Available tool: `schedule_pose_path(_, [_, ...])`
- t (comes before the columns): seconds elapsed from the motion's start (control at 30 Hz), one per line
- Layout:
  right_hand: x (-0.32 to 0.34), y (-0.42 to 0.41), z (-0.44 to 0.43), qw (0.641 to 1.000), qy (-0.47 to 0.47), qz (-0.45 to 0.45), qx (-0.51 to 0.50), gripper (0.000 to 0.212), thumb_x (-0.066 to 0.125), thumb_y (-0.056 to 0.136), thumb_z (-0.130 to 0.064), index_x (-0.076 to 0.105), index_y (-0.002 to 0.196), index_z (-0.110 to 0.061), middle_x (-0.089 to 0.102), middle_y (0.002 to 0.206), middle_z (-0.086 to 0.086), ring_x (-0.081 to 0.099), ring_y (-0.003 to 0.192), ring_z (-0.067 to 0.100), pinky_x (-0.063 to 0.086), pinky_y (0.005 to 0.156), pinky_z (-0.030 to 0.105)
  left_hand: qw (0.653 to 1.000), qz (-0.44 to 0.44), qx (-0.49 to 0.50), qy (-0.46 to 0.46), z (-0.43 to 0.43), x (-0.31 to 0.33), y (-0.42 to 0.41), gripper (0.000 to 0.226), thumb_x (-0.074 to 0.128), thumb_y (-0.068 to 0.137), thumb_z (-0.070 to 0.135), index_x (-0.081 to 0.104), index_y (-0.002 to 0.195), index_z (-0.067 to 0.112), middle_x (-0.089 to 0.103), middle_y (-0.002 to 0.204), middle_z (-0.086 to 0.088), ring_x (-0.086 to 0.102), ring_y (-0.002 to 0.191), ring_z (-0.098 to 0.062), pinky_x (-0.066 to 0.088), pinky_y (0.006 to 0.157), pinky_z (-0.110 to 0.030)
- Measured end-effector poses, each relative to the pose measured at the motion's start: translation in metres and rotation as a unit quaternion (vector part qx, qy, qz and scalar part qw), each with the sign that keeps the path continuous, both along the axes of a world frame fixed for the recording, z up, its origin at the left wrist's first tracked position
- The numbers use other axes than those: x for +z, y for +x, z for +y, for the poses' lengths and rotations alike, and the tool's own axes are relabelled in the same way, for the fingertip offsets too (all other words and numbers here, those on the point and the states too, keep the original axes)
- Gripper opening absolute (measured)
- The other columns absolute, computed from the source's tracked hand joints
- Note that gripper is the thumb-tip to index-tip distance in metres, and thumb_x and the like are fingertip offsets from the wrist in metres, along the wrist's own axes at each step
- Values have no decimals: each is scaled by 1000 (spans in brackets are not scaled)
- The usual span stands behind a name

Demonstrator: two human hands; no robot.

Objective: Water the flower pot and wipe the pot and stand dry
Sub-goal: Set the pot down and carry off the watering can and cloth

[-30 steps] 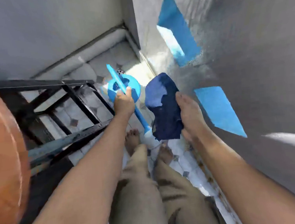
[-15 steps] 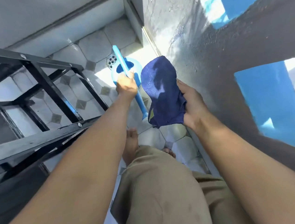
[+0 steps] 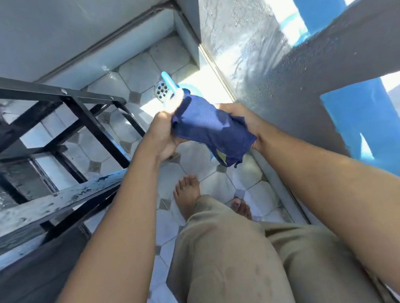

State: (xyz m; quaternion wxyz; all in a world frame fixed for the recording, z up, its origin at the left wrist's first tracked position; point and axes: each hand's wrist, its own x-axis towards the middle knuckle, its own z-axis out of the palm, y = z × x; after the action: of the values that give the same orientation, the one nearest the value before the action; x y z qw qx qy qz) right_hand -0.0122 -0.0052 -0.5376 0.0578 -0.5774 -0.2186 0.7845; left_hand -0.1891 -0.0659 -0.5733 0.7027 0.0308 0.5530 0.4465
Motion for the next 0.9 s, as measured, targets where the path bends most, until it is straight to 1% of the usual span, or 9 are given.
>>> schedule_pose_path(0.1, [-6, -2, 15, 996, -52, 29, -59, 51, 51, 98, -34, 78, 65, -5, 73, 65, 8, 71, 58, 21, 58, 59, 26, 992, 120, 37, 1, 2, -1, -6, 38, 69, 87, 17, 64, 119, -2, 71, 111, -19, 69, 93, -28, 59, 72, -42])
schedule_pose_path(0.17, [-8, -6, 24, 996, -22, 56, -63, 36, 52, 98, -23, 79, 92, 0, 76, 92, 16, 75, 81, 27, 63, 72, 35, 985, 140, 97, -14, 3, -7, -14, 28, 67, 90, 15, 63, 116, 6, 72, 107, -13, 71, 85, -22, 60, 68, -39])
schedule_pose_path(0.23, [-17, -18, 35, 999, 29, 45, -13, 30, 64, 87, -5, 65, 115, 7, 67, 113, 25, 70, 94, 32, 60, 82, 41, 978, 148, 142, -35, 7, -15, -19, 21, 64, 93, 16, 58, 114, 16, 70, 108, -9, 71, 80, -18, 60, 65, -37])
schedule_pose_path(0.37, [-41, -42, 61, 986, 132, -63, 78, 54, 72, 66, 15, 60, 116, -2, 61, 115, 37, 60, 94, 37, 51, 81, 53, 968, 159, 189, -52, 14, -43, -21, 27, 62, 94, 16, 55, 120, 14, 69, 114, -10, 70, 85, -21, 61, 68, -40])
schedule_pose_path(0.5, [-55, -65, 82, 967, 178, -154, 96, 62, 58, 83, 18, 48, 138, -7, 60, 111, 30, 57, 77, 25, 50, 58, 28, 962, 196, 177, -76, 22, -72, -21, 43, 62, 91, 16, 51, 132, 11, 68, 122, -11, 68, 105, -27, 56, 91, -49])
schedule_pose_path(0.57, [-76, -74, 83, 977, 129, -135, 102, 51, 46, 95, 9, 40, 145, 0, 43, 88, 14, 50, 64, 19, 40, 48, 19, 957, 244, 131, -84, 23, -78, -18, 49, 59, 90, 11, 46, 138, 11, 67, 120, -5, 65, 114, -25, 50, 103, -48])
schedule_pose_path(0.63, [-60, -74, 71, 964, 127, -175, 156, 48, 45, 102, -9, 39, 147, 6, 45, 99, 21, 49, 84, 19, 38, 68, 27, 952, 290, 54, -78, 21, -81, -13, 54, 57, 88, 10, 42, 141, 11, 63, 126, -3, 61, 116, -22, 45, 108, -43])
schedule_pose_path(0.73, [-50, -71, 37, 916, 184, -178, 311, 55, 42, 104, -3, 22, 155, 1, 34, 156, 20, 37, 141, 30, 30, 102, 28, 933, 350, -50, -75, 14, -85, -8, 68, 58, 79, 25, 36, 142, 16, 60, 135, -6, 58, 122, -26, 43, 109, -42])
schedule_pose_path(0.9, [-39, -64, 14, 929, 169, -141, 296, 50, 35, 106, 0, 24, 154, -2, 35, 156, 22, 37, 142, 35, 33, 105, 30, 904, 392, -125, -117, 4, -49, 1, 55, 57, 90, 27, 38, 138, 8, 56, 136, -12, 53, 124, -33, 41, 104, -39])
